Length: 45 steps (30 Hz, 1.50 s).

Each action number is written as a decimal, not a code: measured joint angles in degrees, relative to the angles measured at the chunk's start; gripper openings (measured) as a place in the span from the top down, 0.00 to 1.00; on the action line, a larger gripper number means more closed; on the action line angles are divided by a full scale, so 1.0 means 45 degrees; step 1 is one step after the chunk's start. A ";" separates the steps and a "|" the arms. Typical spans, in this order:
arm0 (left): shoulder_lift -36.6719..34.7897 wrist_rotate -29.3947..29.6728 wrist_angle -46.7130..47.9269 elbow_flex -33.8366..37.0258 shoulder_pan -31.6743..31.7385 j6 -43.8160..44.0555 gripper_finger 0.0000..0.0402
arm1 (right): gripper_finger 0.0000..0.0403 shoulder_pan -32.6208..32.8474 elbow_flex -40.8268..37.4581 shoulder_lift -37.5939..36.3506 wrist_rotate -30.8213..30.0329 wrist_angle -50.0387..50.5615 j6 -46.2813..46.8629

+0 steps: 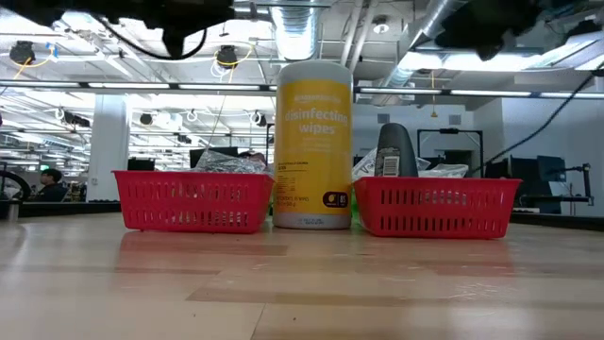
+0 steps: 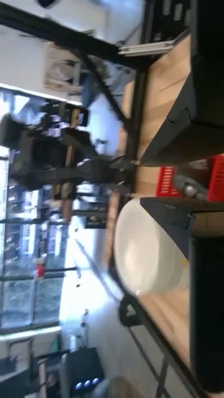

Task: Pick & Place Travel size toiletries
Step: Return to Home Position

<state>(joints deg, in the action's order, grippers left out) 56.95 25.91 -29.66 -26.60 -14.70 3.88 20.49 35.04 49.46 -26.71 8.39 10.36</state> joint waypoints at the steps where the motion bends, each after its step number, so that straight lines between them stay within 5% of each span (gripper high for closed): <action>1: -0.0281 0.0033 -0.0255 0.0262 0.0003 -0.0001 0.80 | 0.64 0.0170 -0.0245 -0.0421 -0.0363 -0.0009 0.0023; 7: -0.2144 0.0281 -0.0338 0.1684 0.0005 -0.0040 0.80 | 0.65 0.0880 -0.1682 -0.2893 -0.1767 -0.0308 -0.0055; 27: -0.7908 0.0281 -0.0310 0.5579 -0.0369 -0.0036 0.80 | 0.66 0.0943 -0.5283 -1.0867 -0.1740 0.1115 -0.0924; 40: -0.9088 0.0042 0.0593 0.5822 -0.0508 -0.0097 0.80 | 0.68 0.1332 -0.5754 -1.0951 -0.0688 0.0993 -0.1062; 45: -0.9576 0.0043 0.0596 0.5822 -0.0505 -0.0311 0.80 | 0.68 0.1449 -0.4575 -1.0951 -0.0788 0.1239 -0.2427</action>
<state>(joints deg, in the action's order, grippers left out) 13.85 26.11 -26.98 -0.40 -16.97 2.48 27.01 14.45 0.19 -30.25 13.96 -0.57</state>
